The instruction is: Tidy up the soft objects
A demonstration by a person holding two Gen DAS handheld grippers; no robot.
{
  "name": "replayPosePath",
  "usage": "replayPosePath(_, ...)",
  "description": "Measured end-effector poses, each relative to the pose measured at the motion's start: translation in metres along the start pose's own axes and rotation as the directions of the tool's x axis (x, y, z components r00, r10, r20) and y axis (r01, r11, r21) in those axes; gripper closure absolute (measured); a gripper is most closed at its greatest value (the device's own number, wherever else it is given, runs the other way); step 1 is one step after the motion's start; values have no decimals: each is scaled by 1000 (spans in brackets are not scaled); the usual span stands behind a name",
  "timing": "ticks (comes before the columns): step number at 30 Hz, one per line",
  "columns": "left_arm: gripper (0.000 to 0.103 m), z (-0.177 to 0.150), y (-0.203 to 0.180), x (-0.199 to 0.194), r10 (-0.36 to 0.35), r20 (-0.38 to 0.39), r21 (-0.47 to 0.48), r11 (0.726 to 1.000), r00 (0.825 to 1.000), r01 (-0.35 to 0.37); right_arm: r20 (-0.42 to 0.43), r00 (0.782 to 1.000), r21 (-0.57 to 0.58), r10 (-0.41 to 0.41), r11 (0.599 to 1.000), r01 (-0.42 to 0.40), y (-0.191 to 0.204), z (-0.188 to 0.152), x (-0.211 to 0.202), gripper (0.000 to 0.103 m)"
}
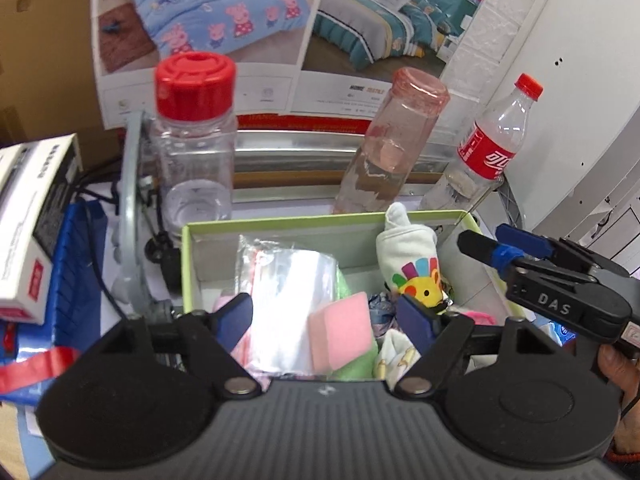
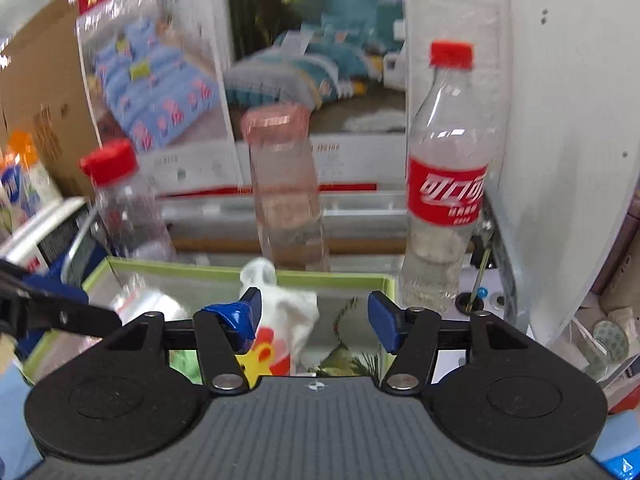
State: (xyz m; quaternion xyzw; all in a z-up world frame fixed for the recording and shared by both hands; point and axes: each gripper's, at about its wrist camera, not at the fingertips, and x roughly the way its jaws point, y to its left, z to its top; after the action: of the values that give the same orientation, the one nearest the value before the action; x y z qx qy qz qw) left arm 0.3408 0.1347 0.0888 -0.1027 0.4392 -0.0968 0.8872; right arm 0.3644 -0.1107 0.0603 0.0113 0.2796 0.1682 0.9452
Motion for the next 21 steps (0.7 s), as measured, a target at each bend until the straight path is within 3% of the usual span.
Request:
replayPosePath(6,19,-28,-6,-35,6,40,-30,1000,999,-5,-6,1000,-28,12,1000,-12,9,-11,-28,49)
replayPosePath(8,13,-42,-10,-49,14,64,-33,999,998,-12,-8,1000,-30,13,999,-14,12,-19,-42,48)
replayPosePath(9,3,-51,-12,-57,24,84,-33,999,996,-21,-5,1000,-27,13,1000,-13,13,-24,-49,48)
replayPosePath(10,1,-60,-13,-65,37,112,-35,999,993,-33,-2,1000,-22,11,1000,-11,14,-30,-57,47)
replayPosePath(15,1,-104,-19,-95,75,178,-52,996,981,-67,-4,1000,25,4,1000,-4,16,-64,-94,46)
replayPosePath(21,1,-153,-25,-109,129,227,-122,987,965,-104,11,997,106,-72,992,70,21,-106,-132,46)
